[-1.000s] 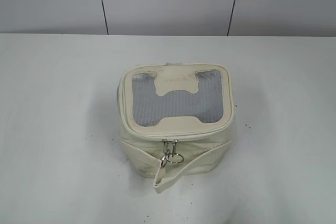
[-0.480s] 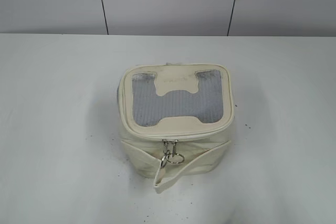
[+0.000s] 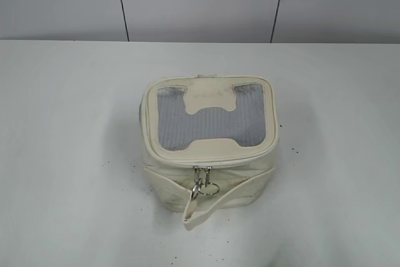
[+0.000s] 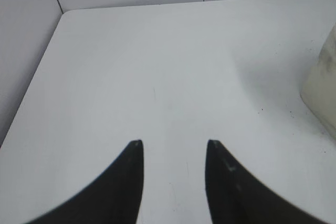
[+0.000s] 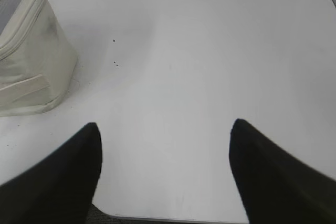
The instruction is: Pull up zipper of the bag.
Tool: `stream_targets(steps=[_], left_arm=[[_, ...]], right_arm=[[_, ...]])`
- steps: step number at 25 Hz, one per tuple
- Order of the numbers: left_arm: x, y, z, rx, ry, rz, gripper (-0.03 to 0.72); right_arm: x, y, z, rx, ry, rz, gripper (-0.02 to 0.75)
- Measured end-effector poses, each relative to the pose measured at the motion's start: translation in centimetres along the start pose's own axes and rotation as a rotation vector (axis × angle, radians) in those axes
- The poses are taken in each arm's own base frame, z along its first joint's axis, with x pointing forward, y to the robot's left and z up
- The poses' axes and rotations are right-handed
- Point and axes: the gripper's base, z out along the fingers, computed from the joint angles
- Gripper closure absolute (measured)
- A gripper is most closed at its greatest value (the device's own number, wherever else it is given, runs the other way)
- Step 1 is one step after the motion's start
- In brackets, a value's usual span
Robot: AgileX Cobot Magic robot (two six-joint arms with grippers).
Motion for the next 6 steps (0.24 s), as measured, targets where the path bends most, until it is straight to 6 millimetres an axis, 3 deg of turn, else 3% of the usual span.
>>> stream_targets(steps=[6], left_arm=[[0.0,0.0,0.0,0.0,0.0,0.0,0.384]], right_arm=[[0.0,0.0,0.0,0.0,0.0,0.0,0.175]])
